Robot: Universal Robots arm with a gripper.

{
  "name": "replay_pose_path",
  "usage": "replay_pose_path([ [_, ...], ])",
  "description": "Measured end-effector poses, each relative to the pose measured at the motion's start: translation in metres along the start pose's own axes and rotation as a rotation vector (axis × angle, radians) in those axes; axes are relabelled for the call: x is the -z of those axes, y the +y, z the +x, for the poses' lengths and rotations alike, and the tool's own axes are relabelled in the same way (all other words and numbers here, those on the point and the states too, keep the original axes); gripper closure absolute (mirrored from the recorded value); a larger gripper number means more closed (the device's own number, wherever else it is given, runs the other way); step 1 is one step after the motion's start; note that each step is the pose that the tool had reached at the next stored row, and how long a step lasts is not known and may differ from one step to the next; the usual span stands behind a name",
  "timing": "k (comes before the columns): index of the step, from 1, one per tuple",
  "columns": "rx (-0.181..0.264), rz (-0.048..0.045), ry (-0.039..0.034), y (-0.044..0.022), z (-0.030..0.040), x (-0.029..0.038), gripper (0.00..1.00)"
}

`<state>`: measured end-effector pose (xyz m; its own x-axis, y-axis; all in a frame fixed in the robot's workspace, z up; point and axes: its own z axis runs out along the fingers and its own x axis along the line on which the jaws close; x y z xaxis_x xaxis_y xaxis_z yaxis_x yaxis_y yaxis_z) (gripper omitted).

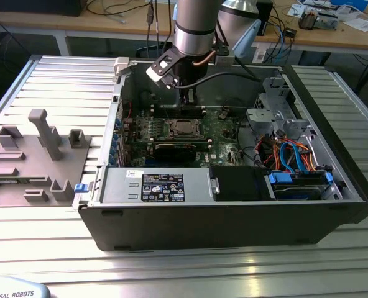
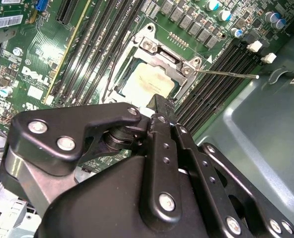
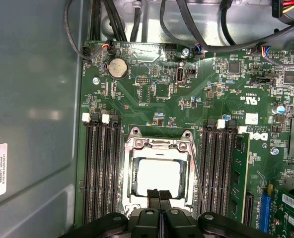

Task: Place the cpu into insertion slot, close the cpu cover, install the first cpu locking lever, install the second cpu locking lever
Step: 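Close the cpu cover, then install the first cpu locking lever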

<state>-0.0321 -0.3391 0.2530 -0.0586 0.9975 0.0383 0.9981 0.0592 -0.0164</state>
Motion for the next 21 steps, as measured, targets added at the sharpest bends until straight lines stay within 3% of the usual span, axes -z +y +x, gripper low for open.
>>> replay_pose_path([
  [12,0.002,0.0001,-0.0001,0.0,0.0,0.0002,0.89],
  [21,0.061,0.0024,-0.0011,0.0,0.0,0.0002,0.89],
])
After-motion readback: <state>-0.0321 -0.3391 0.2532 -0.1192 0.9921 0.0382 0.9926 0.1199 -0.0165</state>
